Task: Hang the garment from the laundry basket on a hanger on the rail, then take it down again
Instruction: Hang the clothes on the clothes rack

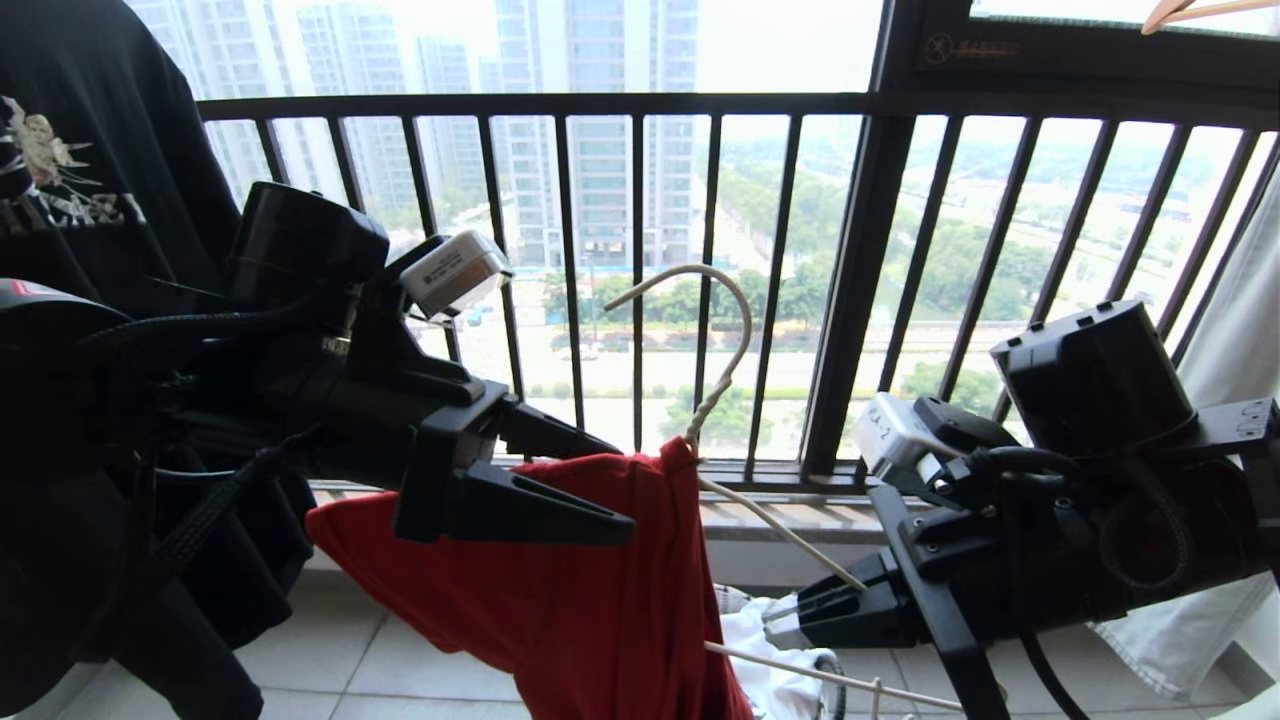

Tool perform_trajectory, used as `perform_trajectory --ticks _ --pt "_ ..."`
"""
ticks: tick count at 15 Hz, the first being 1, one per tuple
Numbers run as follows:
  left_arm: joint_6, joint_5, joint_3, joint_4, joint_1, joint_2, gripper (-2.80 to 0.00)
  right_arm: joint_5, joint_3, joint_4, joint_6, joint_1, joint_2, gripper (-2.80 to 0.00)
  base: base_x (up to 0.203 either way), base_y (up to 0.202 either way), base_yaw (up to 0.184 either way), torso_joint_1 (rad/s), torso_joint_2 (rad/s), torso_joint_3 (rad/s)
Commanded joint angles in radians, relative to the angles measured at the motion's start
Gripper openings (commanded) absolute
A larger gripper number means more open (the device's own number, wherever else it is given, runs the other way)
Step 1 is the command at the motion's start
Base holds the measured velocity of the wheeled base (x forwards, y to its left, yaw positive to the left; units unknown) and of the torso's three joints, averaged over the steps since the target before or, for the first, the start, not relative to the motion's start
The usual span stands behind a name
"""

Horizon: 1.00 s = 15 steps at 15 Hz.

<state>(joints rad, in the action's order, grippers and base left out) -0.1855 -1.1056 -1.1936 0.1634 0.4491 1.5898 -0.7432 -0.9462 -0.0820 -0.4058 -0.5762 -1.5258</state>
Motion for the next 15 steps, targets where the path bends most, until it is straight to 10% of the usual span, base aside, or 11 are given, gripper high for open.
perform_trajectory --ticks 1,15 --pt "-0.006 -0.001 -0.008 0.002 0.002 0.009 0.0 -0.004 0.0 0.001 -0.002 -0.001 0.007 -2.8 0.0 0.0 0.0 0.0 0.0 0.0" --pt "-0.142 0.177 -0.044 0.18 0.0 -0.01 0.0 0.001 -0.002 -0.001 -0.004 0.001 0.023 -2.8 0.0 0.0 0.0 0.0 0.0 0.0"
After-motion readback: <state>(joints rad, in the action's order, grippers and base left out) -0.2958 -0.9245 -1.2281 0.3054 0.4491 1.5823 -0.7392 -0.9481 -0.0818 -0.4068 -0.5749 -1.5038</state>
